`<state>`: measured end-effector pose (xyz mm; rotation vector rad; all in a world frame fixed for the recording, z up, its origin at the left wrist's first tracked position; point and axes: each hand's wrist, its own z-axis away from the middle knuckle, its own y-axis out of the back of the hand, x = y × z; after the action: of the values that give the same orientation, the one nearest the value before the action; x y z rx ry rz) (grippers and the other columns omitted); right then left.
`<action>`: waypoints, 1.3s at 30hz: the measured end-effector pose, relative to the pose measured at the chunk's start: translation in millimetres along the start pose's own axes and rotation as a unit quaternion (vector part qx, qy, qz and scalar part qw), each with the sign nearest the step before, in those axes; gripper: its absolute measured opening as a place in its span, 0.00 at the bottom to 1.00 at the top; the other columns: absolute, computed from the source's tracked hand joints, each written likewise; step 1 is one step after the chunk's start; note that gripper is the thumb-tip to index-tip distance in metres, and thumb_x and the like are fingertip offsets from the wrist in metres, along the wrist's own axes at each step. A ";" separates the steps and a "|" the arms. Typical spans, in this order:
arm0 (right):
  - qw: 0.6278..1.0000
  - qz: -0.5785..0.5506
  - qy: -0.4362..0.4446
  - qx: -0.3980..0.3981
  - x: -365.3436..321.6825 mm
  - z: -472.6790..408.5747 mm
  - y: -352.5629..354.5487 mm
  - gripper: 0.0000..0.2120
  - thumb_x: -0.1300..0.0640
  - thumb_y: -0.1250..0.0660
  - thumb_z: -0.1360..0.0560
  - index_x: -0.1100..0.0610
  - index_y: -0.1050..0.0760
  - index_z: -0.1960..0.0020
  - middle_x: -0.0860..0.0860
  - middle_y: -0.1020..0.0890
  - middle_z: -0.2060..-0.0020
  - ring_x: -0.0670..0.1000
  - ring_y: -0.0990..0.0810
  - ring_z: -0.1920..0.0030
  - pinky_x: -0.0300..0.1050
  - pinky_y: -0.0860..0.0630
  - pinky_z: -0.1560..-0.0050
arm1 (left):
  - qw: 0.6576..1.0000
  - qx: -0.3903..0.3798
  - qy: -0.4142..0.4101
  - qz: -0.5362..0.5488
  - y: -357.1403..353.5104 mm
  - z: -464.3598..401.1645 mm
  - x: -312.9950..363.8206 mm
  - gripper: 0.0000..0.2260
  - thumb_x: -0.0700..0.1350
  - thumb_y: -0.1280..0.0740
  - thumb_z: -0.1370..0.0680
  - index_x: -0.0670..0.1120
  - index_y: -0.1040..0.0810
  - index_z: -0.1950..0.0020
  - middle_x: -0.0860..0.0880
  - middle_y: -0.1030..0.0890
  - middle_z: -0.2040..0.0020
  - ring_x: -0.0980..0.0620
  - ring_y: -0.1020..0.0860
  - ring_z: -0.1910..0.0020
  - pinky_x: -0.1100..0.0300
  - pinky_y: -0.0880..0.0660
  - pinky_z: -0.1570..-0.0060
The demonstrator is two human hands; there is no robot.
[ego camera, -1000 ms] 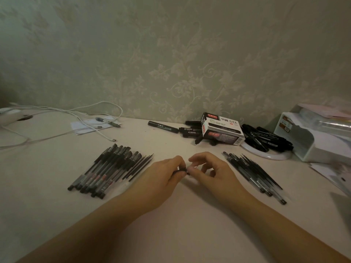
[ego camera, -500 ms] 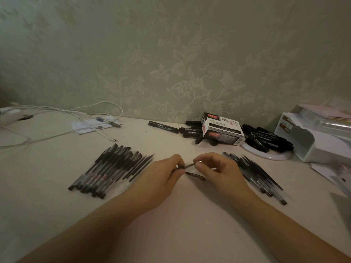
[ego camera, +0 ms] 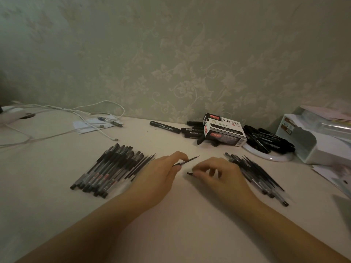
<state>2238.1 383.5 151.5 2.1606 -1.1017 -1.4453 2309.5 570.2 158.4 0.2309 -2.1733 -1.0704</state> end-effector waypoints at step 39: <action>0.976 -0.016 -0.141 0.166 24.1 -21.1 38.3 0.04 0.54 0.30 0.23 0.51 0.19 0.56 0.46 0.17 0.65 0.45 0.19 0.63 0.38 0.25 0.62 | 0.999 0.034 -0.004 -0.014 -5.3 -1.9 -4.4 0.13 0.49 0.41 0.18 0.55 0.28 0.34 0.61 0.28 0.62 0.65 0.28 0.61 0.73 0.34 0.62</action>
<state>2245.3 337.4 169.3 2.2429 -1.5077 -1.7281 2313.3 567.5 153.0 0.2895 -2.2211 -1.0155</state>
